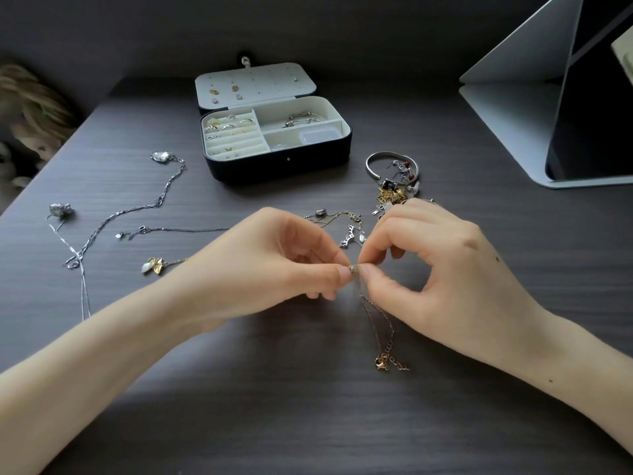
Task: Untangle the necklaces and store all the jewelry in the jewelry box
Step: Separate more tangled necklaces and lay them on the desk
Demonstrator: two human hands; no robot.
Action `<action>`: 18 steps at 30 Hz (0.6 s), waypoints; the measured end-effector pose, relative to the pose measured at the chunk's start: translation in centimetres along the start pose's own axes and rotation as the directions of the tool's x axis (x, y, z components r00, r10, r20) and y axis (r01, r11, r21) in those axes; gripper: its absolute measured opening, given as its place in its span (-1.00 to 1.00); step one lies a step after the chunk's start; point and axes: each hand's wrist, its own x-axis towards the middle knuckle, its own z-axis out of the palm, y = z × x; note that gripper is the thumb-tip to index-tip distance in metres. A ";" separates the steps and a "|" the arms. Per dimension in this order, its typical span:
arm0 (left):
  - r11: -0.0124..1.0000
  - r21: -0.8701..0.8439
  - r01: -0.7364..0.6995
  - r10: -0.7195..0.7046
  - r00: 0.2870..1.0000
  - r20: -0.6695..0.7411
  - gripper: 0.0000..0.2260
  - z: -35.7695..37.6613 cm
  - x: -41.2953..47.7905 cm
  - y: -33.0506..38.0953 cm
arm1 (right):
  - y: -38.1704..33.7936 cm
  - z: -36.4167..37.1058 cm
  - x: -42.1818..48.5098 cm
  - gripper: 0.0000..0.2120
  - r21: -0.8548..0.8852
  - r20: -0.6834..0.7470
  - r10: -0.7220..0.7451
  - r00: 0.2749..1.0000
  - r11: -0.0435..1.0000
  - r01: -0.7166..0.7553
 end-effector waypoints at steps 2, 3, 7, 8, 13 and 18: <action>1.000 0.000 0.008 -0.008 1.000 -0.008 -0.90 0.0 0.0 0.0 | -0.1 -0.2 0.0 -0.88 0.017 0.006 0.002 1.000 1.000 -0.002; 1.000 -0.002 0.010 -0.010 1.000 -0.011 -0.90 0.0 0.0 -0.1 | -0.1 -0.3 -0.1 -0.88 0.025 0.010 0.001 1.000 1.000 -0.001; 1.000 -0.009 0.008 -0.008 1.000 -0.010 -0.93 0.0 0.1 -0.3 | -0.1 -0.1 -0.1 -0.87 0.016 0.026 -0.010 1.000 1.000 0.010; 1.000 -0.005 0.006 -0.006 1.000 -0.014 -0.93 0.1 0.1 -0.3 | -0.1 0.0 -0.1 -0.87 0.010 0.027 -0.008 1.000 1.000 0.008; 0.995 0.071 -0.073 0.076 0.996 -0.037 -0.92 0.3 0.2 -0.8 | 0.0 0.2 -0.1 -0.92 -0.053 0.023 -0.033 0.999 0.998 0.034; 0.946 0.255 -0.200 0.237 0.963 -0.125 -0.92 1.0 0.0 -1.1 | -0.3 0.6 -0.1 -0.93 -0.140 -0.026 -0.092 0.995 0.986 0.087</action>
